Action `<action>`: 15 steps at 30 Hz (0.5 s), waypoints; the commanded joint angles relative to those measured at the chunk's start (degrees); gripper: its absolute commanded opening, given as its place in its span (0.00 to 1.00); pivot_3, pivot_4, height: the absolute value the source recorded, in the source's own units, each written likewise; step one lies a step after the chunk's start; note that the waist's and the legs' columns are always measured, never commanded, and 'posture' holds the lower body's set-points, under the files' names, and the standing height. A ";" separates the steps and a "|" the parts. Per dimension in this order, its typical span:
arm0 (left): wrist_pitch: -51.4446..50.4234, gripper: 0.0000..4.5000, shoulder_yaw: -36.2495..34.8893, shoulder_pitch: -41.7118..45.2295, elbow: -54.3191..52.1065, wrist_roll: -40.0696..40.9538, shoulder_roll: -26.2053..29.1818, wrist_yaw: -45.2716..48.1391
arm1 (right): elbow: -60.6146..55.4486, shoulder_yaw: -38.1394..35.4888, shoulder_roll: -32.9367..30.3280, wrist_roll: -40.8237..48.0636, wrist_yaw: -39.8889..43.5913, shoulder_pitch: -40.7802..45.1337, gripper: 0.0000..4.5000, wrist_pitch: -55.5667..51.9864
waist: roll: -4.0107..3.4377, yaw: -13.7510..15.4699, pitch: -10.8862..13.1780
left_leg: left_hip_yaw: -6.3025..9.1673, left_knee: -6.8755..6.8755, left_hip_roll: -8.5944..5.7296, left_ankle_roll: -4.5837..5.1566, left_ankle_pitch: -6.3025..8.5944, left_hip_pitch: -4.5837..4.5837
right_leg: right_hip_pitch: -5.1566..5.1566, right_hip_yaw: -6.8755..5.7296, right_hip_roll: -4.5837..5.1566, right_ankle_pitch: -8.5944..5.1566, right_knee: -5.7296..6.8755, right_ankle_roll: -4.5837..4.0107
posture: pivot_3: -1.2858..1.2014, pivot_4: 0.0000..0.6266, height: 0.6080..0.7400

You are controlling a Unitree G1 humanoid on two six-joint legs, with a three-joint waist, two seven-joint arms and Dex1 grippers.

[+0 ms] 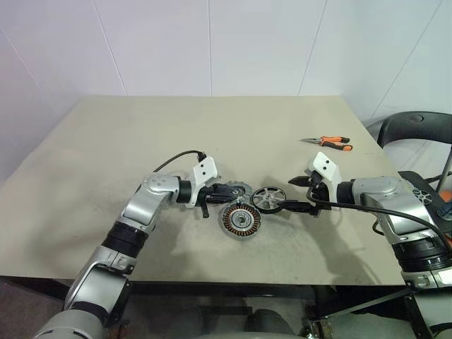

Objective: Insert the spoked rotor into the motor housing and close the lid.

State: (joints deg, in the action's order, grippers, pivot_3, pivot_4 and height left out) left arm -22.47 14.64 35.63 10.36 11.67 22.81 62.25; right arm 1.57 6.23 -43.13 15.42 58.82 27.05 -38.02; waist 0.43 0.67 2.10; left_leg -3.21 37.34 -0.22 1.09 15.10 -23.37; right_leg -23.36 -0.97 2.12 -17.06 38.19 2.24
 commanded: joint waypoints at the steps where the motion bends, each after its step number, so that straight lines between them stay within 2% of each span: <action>1: -4.26 0.15 -0.57 -0.17 -5.44 2.61 0.96 1.16 | -0.65 0.01 0.85 -0.05 -0.45 0.96 1.00 0.84 | 0.00 -0.01 0.00 | 0.00 0.02 0.00 0.00 0.00 0.00 | 0.02 0.00 -0.01 0.00 0.00 0.01 | 0.52 0.00 1.00; 9: -6.26 0.15 3.17 -4.54 -4.17 0.53 -1.87 -2.29 | -0.60 1.35 1.96 -1.00 -0.46 0.84 1.00 1.32 | 0.00 0.02 0.00 | 0.01 0.32 0.01 0.08 0.03 0.03 | 0.15 0.00 -0.06 0.06 0.13 0.10 | 0.52 0.00 1.00; 15: -2.08 0.15 3.93 -4.07 0.95 -1.97 -3.66 -4.89 | -0.30 1.81 1.90 -1.50 -0.52 0.40 1.00 2.04 | 0.00 0.00 0.00 | 0.05 0.80 0.02 0.19 0.09 0.02 | 0.29 0.00 -0.05 0.10 0.26 0.16 | 0.52 0.00 1.00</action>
State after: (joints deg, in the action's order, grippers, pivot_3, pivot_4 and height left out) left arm -25.74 18.93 30.05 11.61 10.19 19.52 57.39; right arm 1.66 8.50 -41.38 13.98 58.57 26.97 -37.02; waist 0.43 0.68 2.10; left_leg -3.17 38.16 -0.19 1.28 15.19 -23.36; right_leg -23.07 -0.97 2.09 -16.95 38.45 2.40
